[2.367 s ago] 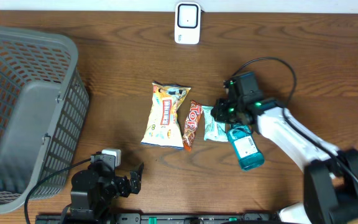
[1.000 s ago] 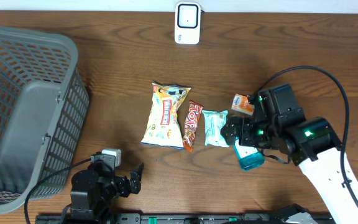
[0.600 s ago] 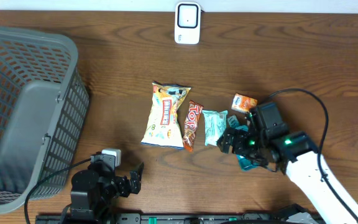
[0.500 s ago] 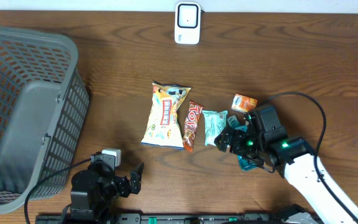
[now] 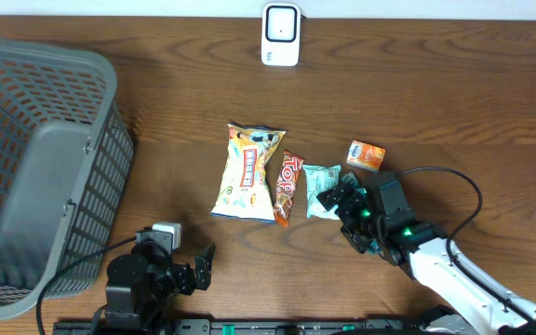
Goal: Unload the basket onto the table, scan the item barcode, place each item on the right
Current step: 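Grasp the mint-green packet with the right gripper and lift it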
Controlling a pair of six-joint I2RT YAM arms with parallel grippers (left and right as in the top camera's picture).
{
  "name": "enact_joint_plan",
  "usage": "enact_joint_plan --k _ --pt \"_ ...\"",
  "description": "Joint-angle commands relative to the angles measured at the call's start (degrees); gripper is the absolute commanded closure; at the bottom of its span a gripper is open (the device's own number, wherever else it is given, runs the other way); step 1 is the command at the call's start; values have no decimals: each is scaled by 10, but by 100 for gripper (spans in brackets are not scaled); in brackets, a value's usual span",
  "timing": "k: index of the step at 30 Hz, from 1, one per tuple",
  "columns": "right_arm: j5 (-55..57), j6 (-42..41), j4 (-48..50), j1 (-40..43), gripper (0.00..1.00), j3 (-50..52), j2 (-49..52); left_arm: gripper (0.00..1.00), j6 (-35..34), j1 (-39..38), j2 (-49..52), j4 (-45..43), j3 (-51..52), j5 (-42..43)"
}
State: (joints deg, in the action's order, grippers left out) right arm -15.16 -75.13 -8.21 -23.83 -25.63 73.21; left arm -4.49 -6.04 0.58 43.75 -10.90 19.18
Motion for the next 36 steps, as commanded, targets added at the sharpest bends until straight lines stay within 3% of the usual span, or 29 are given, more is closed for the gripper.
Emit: enact_joint_plan --k 1,6,7,8,10,13,15,16,20,27,31,36 --pt "61 -67 12 -10 3 3 30 0 1 2 -3 27 1 2" --pt "65 -67 68 -21 1 3 108 0 1 2 -3 27 1 2" --pt "64 -67 78 -23 7 3 123 0 1 2 -3 27 1 2" --pt "58 -67 90 -24 15 3 142 0 1 2 -3 27 1 2" --pt "53 -66 96 -24 42 3 166 0 1 2 -3 27 1 2" --pt "35 -48 102 -22 68 2 183 0 1 2 -3 27 1 2" --pt "30 -9 108 -18 95 1 181 0 1 2 -3 27 1 2" --pt "27 8 108 -15 99 -2 179 0 1 2 -3 27 1 2" --pt "5 131 108 -2 99 -17 156 0 1 2 -3 27 1 2" --pt "-134 497 47 2 99 -71 58 0 1 2 -3 27 1 2" --pt "-141 588 -1 2 99 -75 -2 0 1 2 -3 27 1 2" --pt "-130 621 -13 -7 99 -75 -40 0 1 2 -3 27 1 2"
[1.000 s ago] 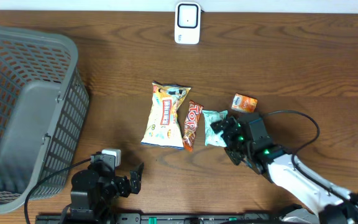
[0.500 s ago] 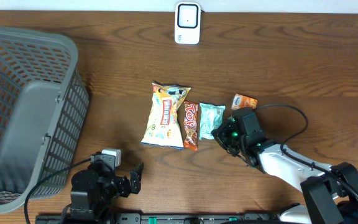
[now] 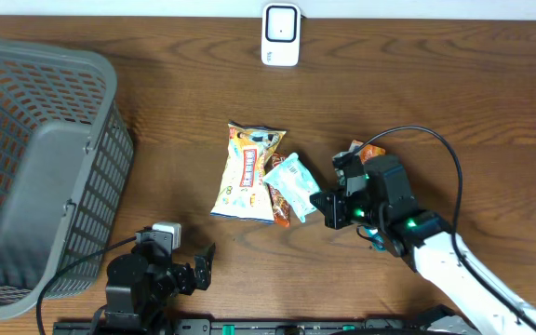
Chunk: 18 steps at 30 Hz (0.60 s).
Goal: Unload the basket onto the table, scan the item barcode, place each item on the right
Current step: 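Grasp the mint-green packet with the right gripper and lift it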
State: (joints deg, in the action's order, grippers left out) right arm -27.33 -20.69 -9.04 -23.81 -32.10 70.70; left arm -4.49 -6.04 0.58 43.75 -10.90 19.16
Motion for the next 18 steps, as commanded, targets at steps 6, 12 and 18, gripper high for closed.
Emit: enact_joint_plan --k 6,12,18 --pt "61 75 -9 -30 99 -11 -19 0 1 2 -3 27 1 2" --pt "89 95 -9 -46 99 -33 -26 0 1 2 -3 27 1 2" --pt "88 136 -13 -48 99 -58 -59 0 1 2 -3 27 1 2"
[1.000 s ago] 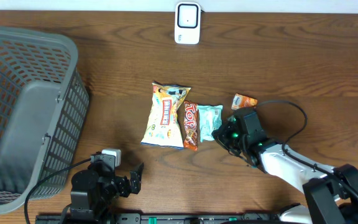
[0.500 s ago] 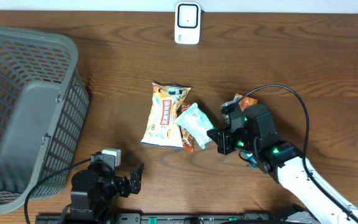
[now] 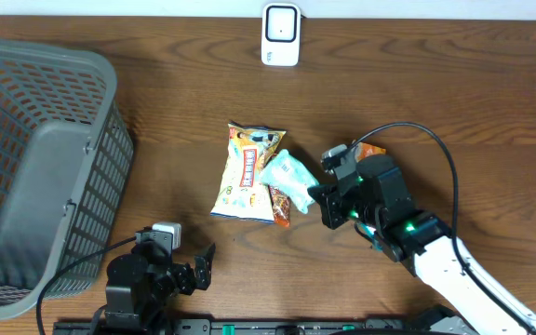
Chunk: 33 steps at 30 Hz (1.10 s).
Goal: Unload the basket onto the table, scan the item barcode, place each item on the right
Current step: 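Grasp the mint-green packet with the right gripper and lift it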
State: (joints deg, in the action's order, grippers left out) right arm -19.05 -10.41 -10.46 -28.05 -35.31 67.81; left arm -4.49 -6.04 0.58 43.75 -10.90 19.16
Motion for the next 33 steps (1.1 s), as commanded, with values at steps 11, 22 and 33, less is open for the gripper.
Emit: enact_joint_plan --k 11,22,33 --pt "38 110 -64 -6 99 -33 -137 0 1 2 -3 27 1 2" --pt "57 149 -96 -5 99 -33 -158 0 1 2 -3 27 1 2" --pt "19 184 -134 -5 99 -33 -157 0 1 2 -3 27 1 2"
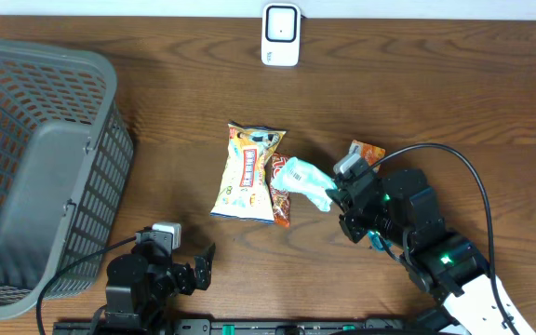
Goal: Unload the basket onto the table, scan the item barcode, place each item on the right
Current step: 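Grasp the mint-green packet with the right gripper and lift it, then hold the mint-green packet up to the white scanner, right gripper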
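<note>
My right gripper [335,194] is shut on one end of a small pale green snack packet [305,180], held lifted beside the other items at the table's middle. The white barcode scanner [280,34] stands at the far edge, well behind the packet. A large yellow snack bag [246,171] lies flat, with a red-orange bar wrapper [278,197] next to it, partly hidden under the held packet. A small orange box [368,152] lies just behind my right wrist. My left gripper [203,265] rests near the front edge, its jaws too foreshortened to judge.
A grey plastic basket [35,167] fills the left side of the table. A black cable [454,172] loops over the table from my right arm.
My right arm has drawn back to the right and slightly toward the front. The green packet came with it and now points left over the red wrapper. The left arm stayed put.
My right gripper was first down at the green packet lying beside the red wrapper. Then the packet was lifted in its grip, over the wrapper and the yellow bag's edge. It stayed held there, turned, and now hangs a little further right.
</note>
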Controlling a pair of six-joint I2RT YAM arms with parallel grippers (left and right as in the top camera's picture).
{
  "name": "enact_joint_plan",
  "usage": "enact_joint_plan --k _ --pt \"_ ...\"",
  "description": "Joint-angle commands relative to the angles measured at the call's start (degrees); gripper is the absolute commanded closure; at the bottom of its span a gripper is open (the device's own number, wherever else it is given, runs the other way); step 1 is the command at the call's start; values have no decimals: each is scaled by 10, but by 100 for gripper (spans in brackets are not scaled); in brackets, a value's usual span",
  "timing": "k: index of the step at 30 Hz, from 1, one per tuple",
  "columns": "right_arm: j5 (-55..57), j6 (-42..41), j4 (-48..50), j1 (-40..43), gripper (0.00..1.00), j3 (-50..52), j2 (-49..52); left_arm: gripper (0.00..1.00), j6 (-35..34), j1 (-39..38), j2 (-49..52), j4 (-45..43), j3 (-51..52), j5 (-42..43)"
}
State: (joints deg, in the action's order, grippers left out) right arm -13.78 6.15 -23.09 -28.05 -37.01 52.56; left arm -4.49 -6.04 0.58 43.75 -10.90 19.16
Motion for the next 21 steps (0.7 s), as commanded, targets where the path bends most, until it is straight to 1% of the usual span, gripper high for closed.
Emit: enact_joint_plan --k 1,3,5,15,21 --pt "-51 19 -10 -5 99 -16 -5 0 1 2 -3 27 1 2" --pt "-91 42 -10 -5 99 -16 -5 0 1 2 -3 27 1 2" --pt "-128 81 -12 -5 99 -16 -5 0 1 2 -3 27 1 2" --pt "-126 118 -32 -5 99 -16 -4 0 1 2 -3 27 1 2" --pt "-90 125 -24 -5 99 -16 17 0 1 2 -3 27 1 2"
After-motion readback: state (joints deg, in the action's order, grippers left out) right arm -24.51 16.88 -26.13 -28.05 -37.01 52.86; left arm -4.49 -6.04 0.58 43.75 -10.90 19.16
